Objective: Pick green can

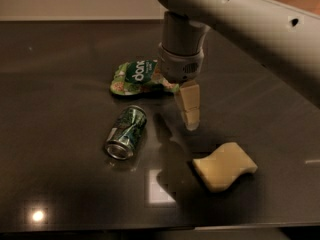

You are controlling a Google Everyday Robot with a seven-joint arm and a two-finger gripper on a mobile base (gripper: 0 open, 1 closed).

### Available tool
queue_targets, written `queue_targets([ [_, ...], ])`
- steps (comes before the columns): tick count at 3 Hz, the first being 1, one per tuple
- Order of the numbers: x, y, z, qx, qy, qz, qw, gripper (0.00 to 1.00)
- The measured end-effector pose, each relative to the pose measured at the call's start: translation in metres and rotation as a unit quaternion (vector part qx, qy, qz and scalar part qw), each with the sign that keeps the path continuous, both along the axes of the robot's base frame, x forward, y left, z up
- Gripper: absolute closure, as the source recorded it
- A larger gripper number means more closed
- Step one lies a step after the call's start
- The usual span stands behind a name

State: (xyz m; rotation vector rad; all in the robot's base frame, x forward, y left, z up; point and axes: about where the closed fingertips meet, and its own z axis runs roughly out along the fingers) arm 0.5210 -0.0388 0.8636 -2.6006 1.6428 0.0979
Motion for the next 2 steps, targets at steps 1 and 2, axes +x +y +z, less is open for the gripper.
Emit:
queue_targets([
  [1, -0.005, 0.023, 0.002, 0.017, 0.001, 0.038, 0.9991, 0.0],
  [2, -0.018, 0.046, 0.004, 0.036, 0.004, 0.086, 0.9956, 0.0],
])
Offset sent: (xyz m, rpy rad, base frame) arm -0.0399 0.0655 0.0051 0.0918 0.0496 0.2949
